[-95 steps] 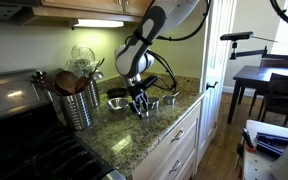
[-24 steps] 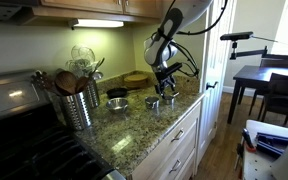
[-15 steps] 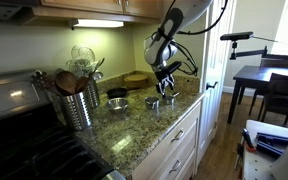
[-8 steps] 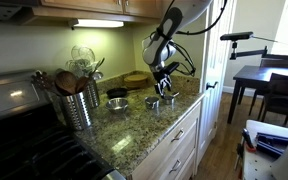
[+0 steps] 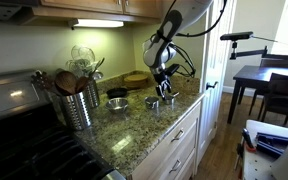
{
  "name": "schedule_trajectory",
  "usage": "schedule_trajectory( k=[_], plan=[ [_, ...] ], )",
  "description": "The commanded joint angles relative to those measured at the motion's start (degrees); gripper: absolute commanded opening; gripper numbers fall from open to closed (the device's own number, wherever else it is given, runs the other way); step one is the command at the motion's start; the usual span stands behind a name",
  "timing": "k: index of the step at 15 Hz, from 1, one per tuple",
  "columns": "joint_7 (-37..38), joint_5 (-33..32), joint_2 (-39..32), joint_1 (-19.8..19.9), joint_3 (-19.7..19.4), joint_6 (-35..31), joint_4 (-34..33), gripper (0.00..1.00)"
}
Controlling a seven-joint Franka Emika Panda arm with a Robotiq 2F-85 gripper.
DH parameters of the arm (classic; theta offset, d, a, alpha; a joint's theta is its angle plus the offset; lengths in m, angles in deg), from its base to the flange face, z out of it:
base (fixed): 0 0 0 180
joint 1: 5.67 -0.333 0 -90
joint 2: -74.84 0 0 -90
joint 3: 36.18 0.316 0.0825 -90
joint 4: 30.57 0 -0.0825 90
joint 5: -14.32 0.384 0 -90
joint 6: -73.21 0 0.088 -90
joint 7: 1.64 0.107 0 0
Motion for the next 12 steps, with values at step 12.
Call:
schedule_trajectory(
  k=[12],
  plan=[
    [-6.3,-0.1,-1.0,1.86,1.64,-1.56,-0.15,1.0]
  ],
)
